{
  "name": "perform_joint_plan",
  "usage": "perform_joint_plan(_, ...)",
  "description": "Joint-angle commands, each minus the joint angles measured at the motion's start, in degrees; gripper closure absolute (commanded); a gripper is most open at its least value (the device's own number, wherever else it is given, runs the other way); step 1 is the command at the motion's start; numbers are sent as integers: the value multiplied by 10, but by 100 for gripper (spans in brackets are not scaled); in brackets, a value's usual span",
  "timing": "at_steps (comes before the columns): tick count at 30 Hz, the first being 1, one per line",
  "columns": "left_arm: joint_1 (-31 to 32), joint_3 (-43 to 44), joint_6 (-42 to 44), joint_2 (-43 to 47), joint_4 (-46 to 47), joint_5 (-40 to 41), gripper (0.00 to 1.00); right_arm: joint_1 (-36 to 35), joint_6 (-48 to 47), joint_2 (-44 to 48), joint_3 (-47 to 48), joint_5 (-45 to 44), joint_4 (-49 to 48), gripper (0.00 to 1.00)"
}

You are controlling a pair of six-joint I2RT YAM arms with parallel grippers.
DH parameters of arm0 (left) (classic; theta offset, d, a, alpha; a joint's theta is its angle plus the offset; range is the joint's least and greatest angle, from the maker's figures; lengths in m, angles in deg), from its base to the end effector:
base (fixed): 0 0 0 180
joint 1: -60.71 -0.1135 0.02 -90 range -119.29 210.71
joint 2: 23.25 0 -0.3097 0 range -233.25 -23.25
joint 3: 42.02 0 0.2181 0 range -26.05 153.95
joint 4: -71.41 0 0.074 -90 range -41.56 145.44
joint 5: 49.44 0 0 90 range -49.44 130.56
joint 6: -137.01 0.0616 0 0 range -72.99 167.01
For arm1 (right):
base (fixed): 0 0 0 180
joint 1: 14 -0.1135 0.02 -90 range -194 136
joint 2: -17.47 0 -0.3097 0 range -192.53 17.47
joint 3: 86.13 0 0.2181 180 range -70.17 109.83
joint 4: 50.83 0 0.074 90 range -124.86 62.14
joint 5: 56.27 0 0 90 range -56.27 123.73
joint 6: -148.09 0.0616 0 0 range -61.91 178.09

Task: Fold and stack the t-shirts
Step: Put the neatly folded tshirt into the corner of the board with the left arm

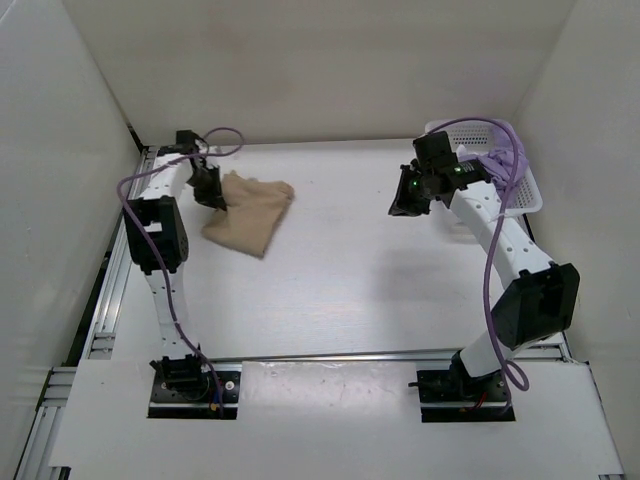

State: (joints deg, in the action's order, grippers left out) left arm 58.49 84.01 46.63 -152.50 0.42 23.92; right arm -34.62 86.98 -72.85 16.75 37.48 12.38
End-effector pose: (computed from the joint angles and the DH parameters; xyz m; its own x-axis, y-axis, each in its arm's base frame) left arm 0.4702 0.0006 0.2131 -0.9618 -0.0436 -0.2703 0.0344 0.9602 -0.2774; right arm 0.2986 0.1166 0.3659 -0.8222 0.2057 -0.5307 0.0080 0.9365 0.3506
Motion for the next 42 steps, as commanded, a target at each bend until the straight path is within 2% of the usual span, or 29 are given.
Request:
perform_joint_plan(1,-44,87,4,-47,-16,47,90,12,-25,13,29,-23,35,83)
perform_joint_plan(6,-99,183,4,-109,25,73,90,25,-30,-17,62,-29,62,83)
perform_joint_plan(12,-110,224,4,-147,121,163,90,25,-30,-46,98,-23,91,83)
perform_joint_plan(14,-118,255,4,-158,129,163,90,25,-30,-56,106,-23,97,83)
perform_joint_plan(20,-148,267,4,-171,155,184,90,25,-30,-72,124,-17,102,82)
perform_joint_plan(30,-148,314,4,-207,215,218,90,25,-36,-96,135,-12,118,82)
perform_joint_plan(34,-148,320,4,-218,251,255,84,25,-41,-96,141,-12,123,79)
perform_joint_plan(38,-154,320,4,-213,265,282,59,25,-46,-96,141,-12,129,79)
perform_joint_plan(39,-154,320,4,-205,272,289,43,25,-46,-96,148,-12,129,79)
perform_joint_plan(42,-154,325,4,-188,279,324,25,30,-46,-96,163,-23,129,78)
